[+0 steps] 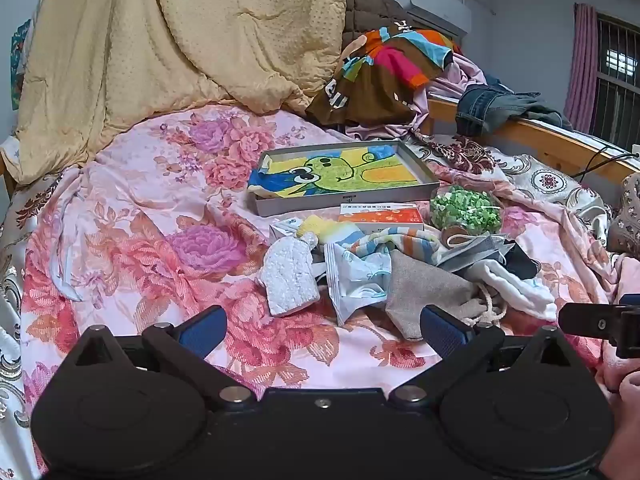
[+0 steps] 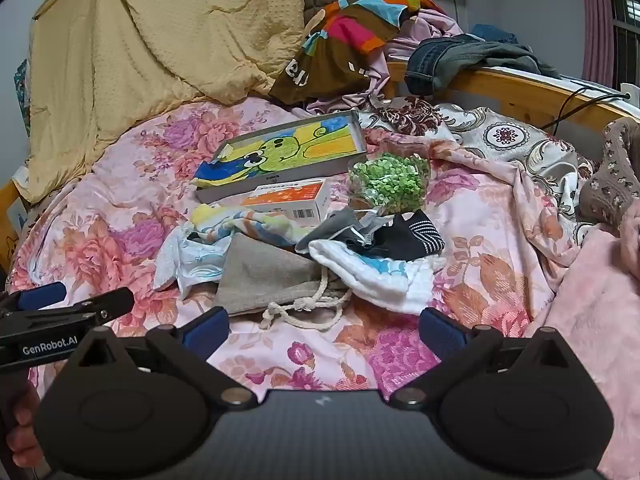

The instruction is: Organize soft objects

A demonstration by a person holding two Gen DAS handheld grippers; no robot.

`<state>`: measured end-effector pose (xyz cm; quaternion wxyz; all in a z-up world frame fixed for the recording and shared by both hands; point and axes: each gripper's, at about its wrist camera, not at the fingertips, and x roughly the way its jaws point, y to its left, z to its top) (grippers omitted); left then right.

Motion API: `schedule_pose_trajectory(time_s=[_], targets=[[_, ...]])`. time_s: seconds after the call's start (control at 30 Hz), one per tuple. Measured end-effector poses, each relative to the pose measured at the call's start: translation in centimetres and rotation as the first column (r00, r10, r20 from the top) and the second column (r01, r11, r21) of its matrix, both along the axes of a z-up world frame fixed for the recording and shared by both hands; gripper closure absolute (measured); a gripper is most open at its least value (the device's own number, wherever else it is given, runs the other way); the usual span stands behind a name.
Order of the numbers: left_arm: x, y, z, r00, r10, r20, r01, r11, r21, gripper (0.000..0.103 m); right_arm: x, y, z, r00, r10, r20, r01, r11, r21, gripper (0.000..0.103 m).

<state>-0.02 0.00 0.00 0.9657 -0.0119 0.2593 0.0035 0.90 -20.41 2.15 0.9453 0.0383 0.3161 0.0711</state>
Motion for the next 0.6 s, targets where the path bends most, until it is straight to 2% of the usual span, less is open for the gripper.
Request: schedule_pose_trajectory(time_s=[0.53,0.6], targets=[[-0.11,-0.83,0.96,1.0,-0.027,0.01,0.027,1.0,-0.006,0.001,-0.1,-0.11,0.02,1.0,0.0,0.003,0.0,1.0,0.004,0.0],[-0.21,-0.25,0.18,0.999,-0.033,0.015,0.033,0.999,-0.009,0.001,-0.11,-0.11,0.02,1.0,0.0,0.003,0.0,1.0,0.005,0.0]])
